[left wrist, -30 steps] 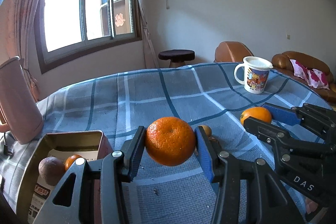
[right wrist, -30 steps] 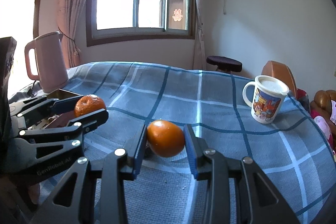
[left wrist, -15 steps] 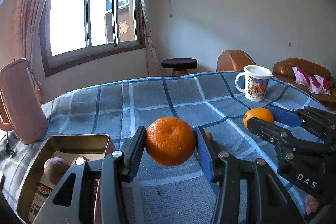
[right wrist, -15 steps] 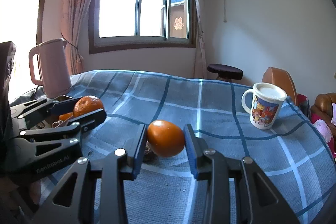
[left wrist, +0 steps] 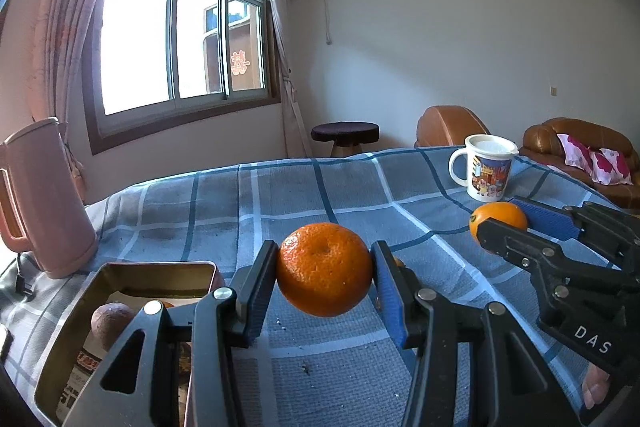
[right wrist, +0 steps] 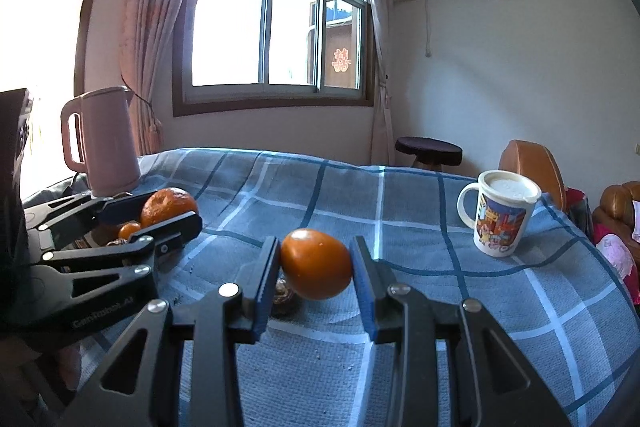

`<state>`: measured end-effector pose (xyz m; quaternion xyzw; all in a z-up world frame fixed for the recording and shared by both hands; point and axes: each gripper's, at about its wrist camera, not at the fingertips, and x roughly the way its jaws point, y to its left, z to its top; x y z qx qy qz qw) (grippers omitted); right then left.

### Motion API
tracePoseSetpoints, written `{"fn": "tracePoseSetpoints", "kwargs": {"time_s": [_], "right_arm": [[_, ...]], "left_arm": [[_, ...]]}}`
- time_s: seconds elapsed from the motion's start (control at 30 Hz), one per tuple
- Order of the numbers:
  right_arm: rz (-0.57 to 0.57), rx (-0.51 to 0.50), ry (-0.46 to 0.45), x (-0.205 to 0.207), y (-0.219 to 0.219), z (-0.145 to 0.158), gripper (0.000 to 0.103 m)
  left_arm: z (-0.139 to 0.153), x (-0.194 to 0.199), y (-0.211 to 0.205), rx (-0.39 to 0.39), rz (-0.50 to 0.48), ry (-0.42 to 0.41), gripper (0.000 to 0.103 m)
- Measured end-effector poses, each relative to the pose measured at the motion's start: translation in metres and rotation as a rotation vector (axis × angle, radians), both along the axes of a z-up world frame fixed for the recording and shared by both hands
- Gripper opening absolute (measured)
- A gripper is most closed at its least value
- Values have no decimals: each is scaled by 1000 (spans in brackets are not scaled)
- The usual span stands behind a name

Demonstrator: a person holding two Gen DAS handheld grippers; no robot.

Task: Organize fruits
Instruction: 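Lift and carry both oranges toward the tin with both tools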

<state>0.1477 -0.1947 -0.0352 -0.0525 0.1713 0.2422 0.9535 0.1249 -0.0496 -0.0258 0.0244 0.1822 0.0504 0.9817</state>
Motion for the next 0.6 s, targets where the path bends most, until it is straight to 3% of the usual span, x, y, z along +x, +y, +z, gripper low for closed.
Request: {"fn": "tracePoseSetpoints", "kwargs": {"time_s": [0.6], "right_arm": [[1,12,-60,-11,-3,4,38]], "left_arm": [[3,-14,0,0,8,-51,50]]}}
